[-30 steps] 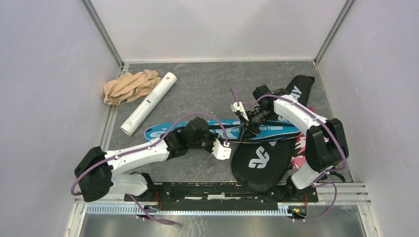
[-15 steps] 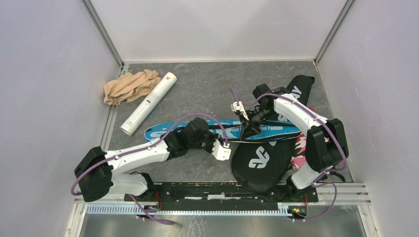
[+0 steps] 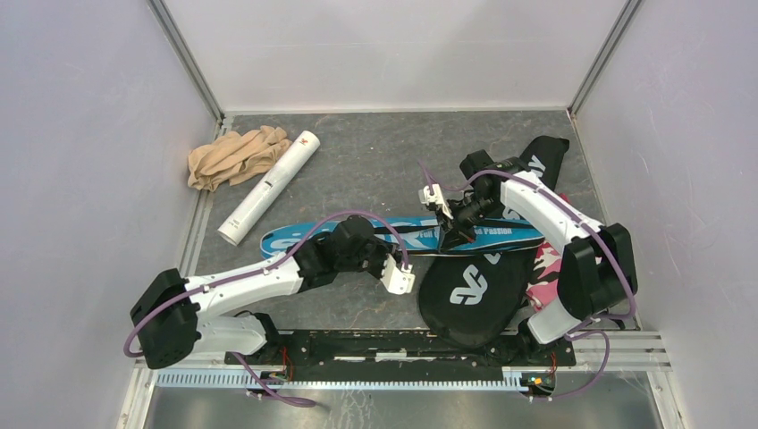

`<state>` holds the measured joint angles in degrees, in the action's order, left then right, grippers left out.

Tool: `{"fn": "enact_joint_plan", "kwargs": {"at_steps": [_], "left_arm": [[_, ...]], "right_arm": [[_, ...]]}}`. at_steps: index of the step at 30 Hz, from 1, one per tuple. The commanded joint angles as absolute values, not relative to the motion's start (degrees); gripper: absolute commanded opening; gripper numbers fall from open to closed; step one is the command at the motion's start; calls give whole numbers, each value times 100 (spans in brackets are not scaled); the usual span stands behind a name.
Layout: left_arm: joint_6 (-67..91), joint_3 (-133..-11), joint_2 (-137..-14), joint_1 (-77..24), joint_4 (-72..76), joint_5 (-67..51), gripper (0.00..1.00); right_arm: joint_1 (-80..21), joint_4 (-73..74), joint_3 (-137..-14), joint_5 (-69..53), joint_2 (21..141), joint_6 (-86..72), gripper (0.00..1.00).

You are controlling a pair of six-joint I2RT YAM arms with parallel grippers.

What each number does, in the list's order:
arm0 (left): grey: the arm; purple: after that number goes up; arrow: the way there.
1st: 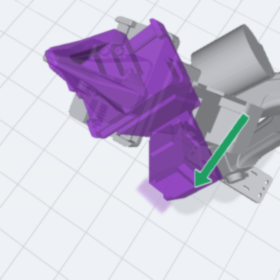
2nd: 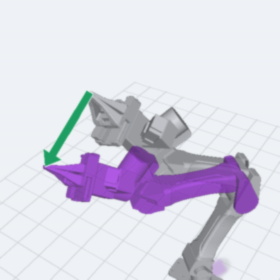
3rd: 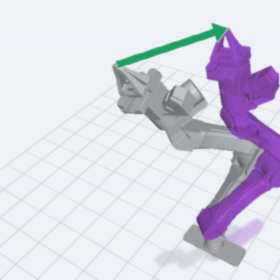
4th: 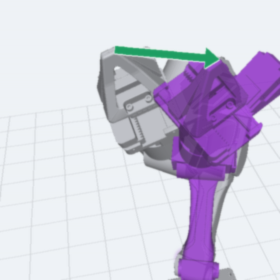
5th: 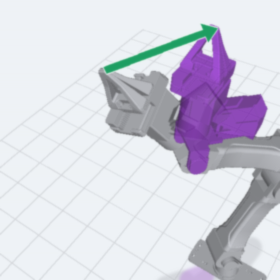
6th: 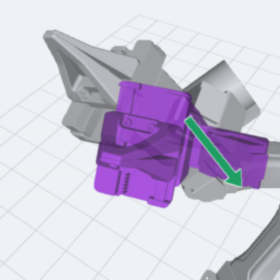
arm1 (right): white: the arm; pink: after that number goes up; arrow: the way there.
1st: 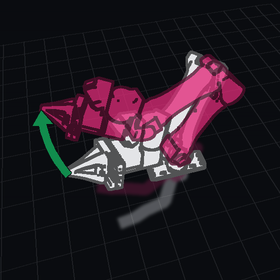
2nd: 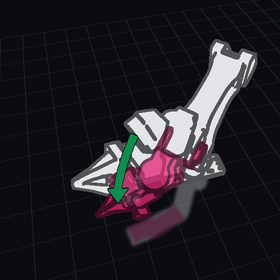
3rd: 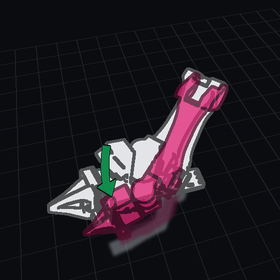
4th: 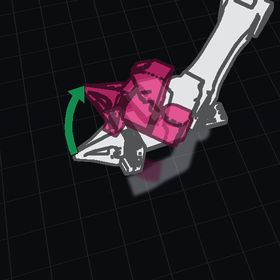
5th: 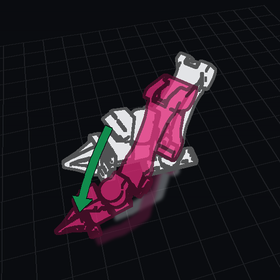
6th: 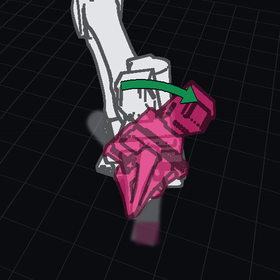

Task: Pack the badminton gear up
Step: Zip the racket bag at the center of the board.

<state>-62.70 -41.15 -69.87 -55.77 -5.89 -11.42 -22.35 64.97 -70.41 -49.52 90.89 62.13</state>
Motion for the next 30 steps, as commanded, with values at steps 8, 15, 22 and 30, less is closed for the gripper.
{"fn": "enact_joint_plan", "kwargs": {"at_steps": [8,15,22,30], "left_arm": [[-6568,-4014,-6693,-5583,-729,-950,2],[-6262,-4257,-6718,-5590,-928,-1008,2],[-6156,-4429,-6770,-5582,-1028,-946,2],[-6103,-4572,-6818,-5571,-1172,-897,2]], "right_arm": [[-1925,6864,-7104,-4261,8716,6511,0],[-1427,7026,-7058,-3933,8552,6704,0],[-1106,7079,-6956,-3746,8429,6842,0],[-661,7069,-6939,-3307,8356,6994,0]]}}
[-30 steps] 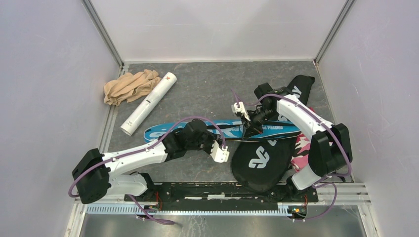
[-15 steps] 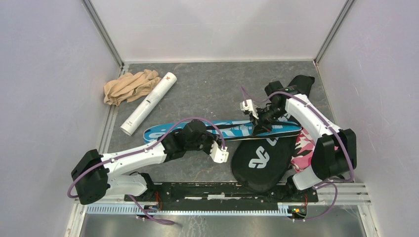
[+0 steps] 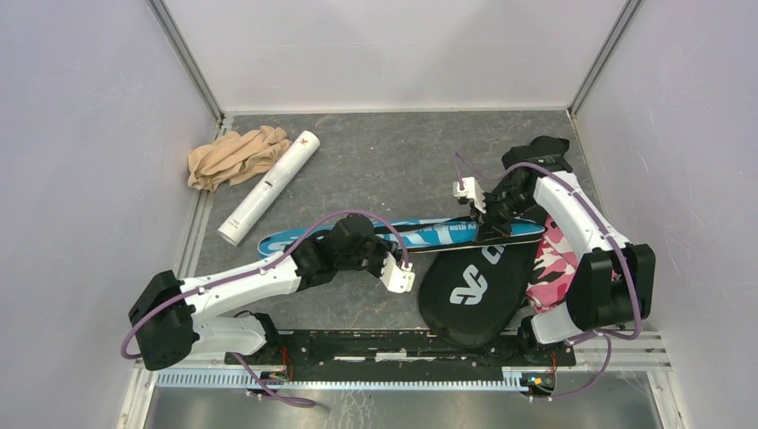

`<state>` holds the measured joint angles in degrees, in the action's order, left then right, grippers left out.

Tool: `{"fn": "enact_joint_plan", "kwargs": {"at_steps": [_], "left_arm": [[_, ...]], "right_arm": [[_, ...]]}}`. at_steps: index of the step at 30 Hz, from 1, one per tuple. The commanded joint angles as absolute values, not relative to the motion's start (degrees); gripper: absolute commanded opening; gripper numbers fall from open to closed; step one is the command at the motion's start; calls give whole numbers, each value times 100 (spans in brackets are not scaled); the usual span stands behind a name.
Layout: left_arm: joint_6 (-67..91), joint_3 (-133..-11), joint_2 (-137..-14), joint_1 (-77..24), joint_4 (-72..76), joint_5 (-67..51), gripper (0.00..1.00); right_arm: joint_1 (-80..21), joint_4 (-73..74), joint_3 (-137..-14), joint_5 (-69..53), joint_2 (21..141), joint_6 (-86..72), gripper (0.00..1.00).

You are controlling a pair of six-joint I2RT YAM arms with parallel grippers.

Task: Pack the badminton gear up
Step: Zip the racket bag at the center of the board.

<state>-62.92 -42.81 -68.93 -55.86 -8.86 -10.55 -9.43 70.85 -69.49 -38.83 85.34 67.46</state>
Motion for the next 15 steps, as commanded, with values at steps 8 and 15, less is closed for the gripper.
{"fn": "enact_joint_plan", "kwargs": {"at_steps": [8,15], "left_arm": [[-6024,-4777,-6830,-5539,-1459,-914,2],[-5912,-4919,-6803,-5457,-1725,-914,2]], "right_arm": [[133,7137,-7051,-2960,8392,7390,0],[922,7165,-7313,-2766,8625,7761,0]]}}
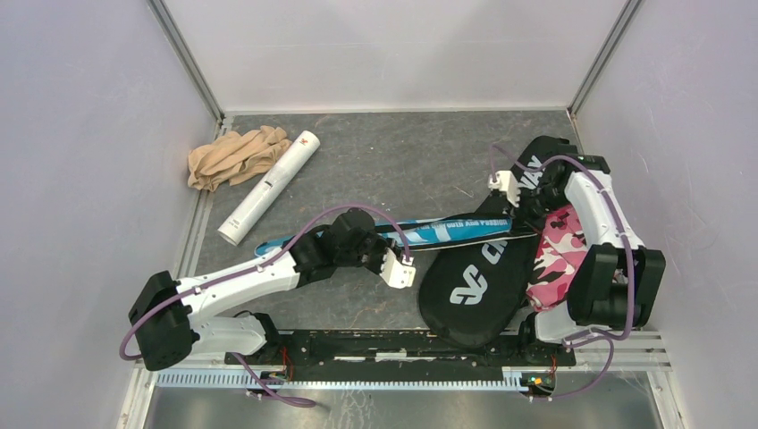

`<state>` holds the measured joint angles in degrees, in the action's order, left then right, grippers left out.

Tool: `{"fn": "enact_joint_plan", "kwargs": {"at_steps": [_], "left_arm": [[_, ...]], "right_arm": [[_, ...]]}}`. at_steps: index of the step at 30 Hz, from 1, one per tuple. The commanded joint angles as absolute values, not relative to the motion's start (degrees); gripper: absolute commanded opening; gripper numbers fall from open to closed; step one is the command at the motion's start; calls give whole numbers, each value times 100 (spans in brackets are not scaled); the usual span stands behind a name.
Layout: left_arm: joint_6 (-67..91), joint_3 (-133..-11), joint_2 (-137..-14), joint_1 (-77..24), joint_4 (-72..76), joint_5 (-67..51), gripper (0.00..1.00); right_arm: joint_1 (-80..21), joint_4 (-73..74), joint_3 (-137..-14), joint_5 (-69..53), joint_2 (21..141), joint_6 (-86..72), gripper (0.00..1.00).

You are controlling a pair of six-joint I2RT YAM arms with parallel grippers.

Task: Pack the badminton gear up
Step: Zip the racket bag at the center of the board.

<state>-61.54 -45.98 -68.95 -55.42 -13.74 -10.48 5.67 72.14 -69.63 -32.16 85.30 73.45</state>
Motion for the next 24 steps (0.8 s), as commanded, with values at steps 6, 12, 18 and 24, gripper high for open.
{"fn": "enact_joint_plan", "kwargs": {"at_steps": [6,12,18,24], "left_arm": [[-5692,-5097,-6821,-5326,-1944,-1019,2],[-5523,-5326,-6950,-5230,-2210,-1125,2],[-5446,-5385,-6997,-5143,-2259,-1283,2],[-5350,-5446,-7006,-5014,-2325,-1460,2]], "right_arm": [[1536,7153,-7541,-2669,8847,8043,0],[2043,7122,-7876,-2665,9124,8193,0],[2362,6825,-7981,-2596,9362,8129,0],[2553,6586,-8034,-2526,9551,8053,0]]}}
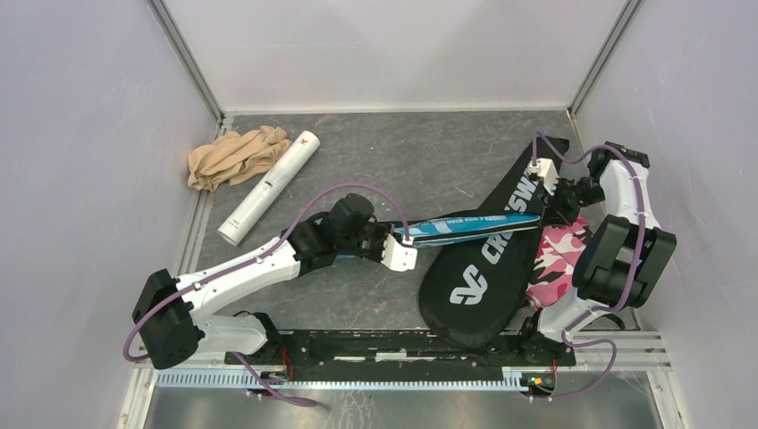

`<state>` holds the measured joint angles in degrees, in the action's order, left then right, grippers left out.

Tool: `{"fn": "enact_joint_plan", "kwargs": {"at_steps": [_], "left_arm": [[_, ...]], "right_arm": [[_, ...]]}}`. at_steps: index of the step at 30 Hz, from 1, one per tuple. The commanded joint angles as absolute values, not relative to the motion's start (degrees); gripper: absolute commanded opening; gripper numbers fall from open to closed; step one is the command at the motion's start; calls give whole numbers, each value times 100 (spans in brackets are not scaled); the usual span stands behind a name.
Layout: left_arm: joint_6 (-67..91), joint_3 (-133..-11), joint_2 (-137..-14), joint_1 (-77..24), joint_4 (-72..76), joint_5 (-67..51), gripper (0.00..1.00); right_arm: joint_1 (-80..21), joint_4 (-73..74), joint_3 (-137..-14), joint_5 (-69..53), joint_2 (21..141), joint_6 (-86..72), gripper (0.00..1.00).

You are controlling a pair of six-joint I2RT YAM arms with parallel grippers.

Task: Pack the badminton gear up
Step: Zip the racket bag at the center of the board.

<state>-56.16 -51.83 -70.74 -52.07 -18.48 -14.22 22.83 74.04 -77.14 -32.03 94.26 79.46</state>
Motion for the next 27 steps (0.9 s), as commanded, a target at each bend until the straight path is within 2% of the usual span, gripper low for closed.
{"fn": "enact_joint_plan", "kwargs": {"at_steps": [1,12,18,22,27], "left_arm": [[-5321,-5463,-7000,-4984,-2329,-1512,2],[-5198,-5520,-7004,-4813,-2357,-1778,2],[-5004,-5594,-7084,-4808,-2357,-1983,2],[-4405,-5755,-7214,-4808,-2194,-2011,2],[-3445,-6201,-7519,-4808,-2107,-1609,2]], "right_arm": [[2575,6548,-8025,-2502,9572,8049,0],[2646,6272,-7982,-2369,9694,7988,0],[2646,6329,-7801,-2793,9660,7920,0],[2641,6432,-7743,-3106,9617,7827,11],[2646,6478,-7807,-3493,9507,7484,32]]}}
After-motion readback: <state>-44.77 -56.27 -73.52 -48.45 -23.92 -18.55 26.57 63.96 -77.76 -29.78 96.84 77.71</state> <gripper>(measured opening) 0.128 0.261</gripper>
